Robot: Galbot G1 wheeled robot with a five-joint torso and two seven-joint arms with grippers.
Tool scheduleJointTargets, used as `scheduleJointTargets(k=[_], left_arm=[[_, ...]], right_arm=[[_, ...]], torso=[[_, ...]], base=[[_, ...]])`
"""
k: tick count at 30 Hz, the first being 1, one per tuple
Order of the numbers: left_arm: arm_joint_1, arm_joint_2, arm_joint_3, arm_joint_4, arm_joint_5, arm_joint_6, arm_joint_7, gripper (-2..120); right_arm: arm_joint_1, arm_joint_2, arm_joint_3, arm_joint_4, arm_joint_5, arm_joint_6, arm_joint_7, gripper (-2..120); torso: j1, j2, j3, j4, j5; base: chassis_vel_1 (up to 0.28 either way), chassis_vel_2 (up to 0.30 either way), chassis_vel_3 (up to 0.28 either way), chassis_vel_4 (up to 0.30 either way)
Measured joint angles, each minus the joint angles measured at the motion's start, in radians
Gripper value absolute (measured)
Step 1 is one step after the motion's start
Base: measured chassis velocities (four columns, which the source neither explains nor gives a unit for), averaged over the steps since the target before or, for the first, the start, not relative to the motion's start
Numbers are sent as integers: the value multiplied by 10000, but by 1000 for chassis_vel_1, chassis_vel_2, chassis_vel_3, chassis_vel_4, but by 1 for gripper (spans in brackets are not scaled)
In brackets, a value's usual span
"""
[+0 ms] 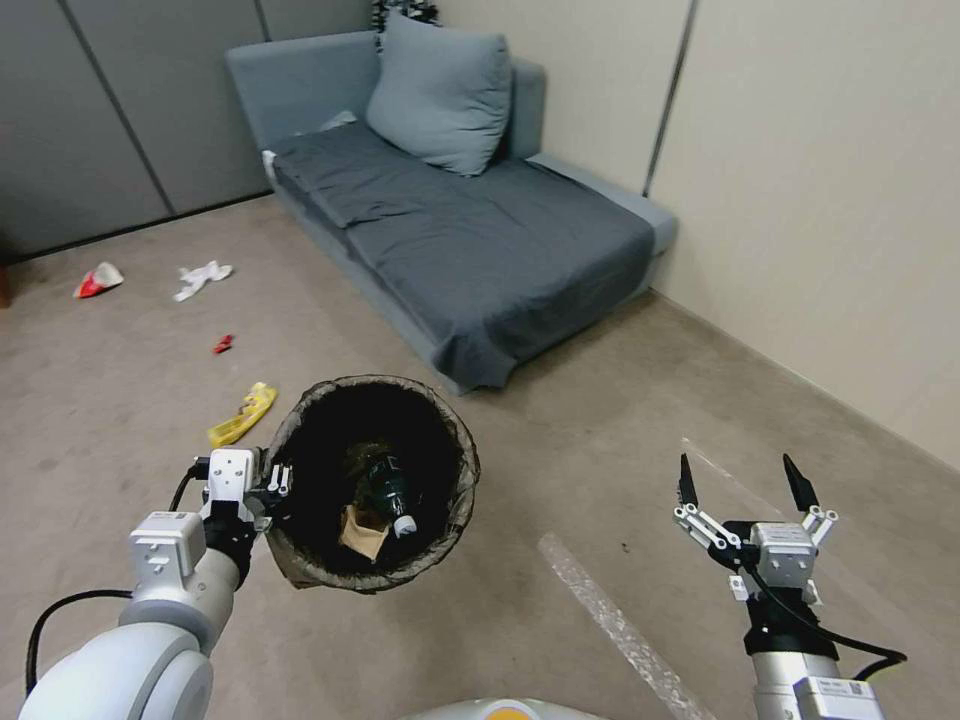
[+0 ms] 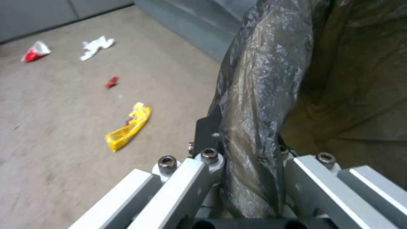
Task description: Pick up the trash bin, then pick up the garbage from the floor and place it into the trash bin.
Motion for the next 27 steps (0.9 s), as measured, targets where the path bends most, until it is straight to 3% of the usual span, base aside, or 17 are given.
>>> scheduleJointTargets(k=[27], left_arm=[[128,5,-4,-17,28,6,3,3]], right_arm=[[16,-55,-117,-112,-6,-19,56,100]], torso=[[0,0,0,0,1]], base=[[86,84,85,86]])
